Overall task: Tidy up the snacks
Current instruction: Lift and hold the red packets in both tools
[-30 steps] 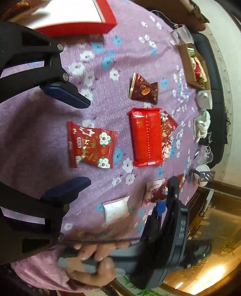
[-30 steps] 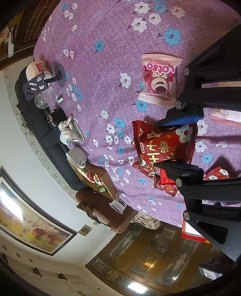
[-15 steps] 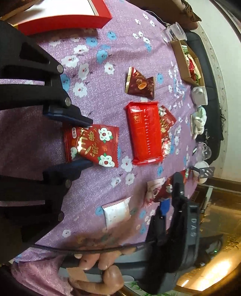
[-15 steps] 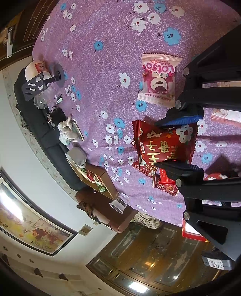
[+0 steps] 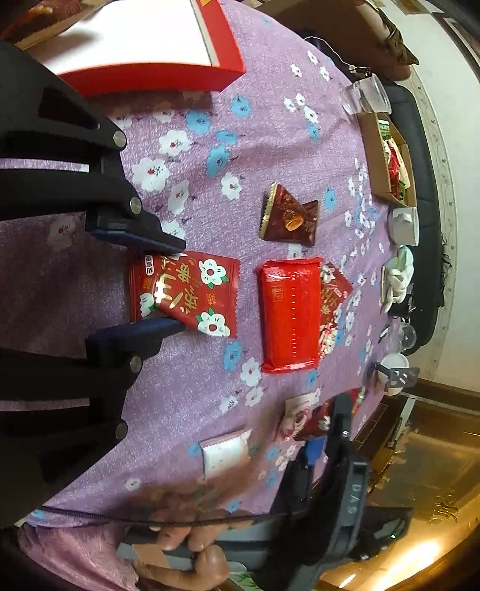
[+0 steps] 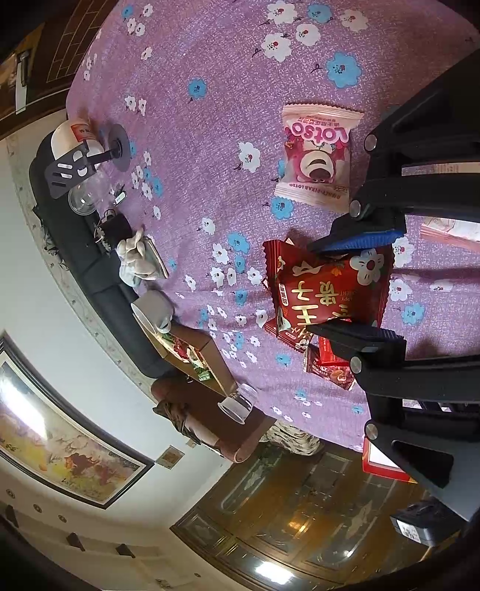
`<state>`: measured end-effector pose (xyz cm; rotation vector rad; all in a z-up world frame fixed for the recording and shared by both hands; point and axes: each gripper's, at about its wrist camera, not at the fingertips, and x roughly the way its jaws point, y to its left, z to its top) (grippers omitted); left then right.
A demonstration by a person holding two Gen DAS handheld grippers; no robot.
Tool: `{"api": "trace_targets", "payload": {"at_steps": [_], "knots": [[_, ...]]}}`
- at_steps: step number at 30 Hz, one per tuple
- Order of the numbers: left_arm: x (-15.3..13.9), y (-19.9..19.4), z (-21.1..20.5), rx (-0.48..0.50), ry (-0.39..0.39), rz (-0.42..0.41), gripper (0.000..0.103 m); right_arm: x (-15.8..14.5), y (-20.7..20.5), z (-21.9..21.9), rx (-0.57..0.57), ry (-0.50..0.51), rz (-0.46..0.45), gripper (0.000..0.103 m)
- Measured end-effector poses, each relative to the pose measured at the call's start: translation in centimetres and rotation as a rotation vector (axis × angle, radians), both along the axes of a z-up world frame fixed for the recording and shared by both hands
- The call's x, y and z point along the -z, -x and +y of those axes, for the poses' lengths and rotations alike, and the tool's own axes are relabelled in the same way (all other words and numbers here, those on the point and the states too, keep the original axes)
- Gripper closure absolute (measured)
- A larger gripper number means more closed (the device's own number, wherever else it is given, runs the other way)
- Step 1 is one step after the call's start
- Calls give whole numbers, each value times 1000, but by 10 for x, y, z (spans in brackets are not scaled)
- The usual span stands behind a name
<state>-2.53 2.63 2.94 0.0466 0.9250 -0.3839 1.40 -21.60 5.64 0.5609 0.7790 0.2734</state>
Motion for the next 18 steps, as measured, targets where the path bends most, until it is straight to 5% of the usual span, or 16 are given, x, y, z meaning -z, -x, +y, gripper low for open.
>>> {"api": "trace_targets", "payload": {"at_steps": [9, 18], "knots": [[-3, 0, 7, -14, 45, -12, 74, -3, 2, -1, 5, -2, -17, 68], [-8, 2, 31, -48, 203, 11, 75, -13, 9, 2, -1, -14, -88, 68]]}}
